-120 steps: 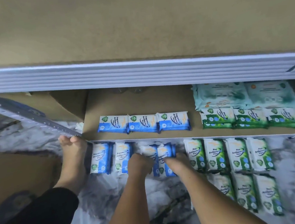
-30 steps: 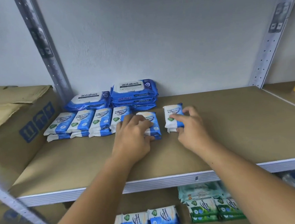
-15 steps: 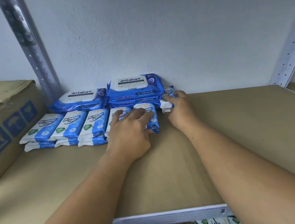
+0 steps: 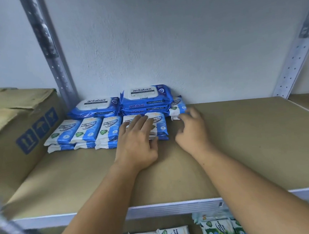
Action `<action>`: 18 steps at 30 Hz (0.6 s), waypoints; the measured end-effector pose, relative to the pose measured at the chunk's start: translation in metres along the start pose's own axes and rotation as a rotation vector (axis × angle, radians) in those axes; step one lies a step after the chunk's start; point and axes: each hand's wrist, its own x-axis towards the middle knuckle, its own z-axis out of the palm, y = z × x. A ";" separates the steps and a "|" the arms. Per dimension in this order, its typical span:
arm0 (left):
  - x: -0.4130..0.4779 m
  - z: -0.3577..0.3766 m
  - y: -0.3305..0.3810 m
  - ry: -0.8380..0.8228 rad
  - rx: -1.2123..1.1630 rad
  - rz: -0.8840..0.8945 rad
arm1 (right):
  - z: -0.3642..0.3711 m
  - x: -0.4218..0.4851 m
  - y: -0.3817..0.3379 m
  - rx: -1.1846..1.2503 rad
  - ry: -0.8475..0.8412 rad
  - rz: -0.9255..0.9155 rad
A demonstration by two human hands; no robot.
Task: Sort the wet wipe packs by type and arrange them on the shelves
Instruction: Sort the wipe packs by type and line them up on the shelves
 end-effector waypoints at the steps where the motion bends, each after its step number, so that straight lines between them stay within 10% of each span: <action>1: -0.006 -0.004 0.000 0.002 -0.037 -0.034 | -0.005 -0.011 -0.004 0.020 -0.010 -0.016; 18: -0.227 -0.135 0.004 -0.107 -0.907 -0.641 | -0.076 -0.163 -0.081 0.053 -0.051 -0.351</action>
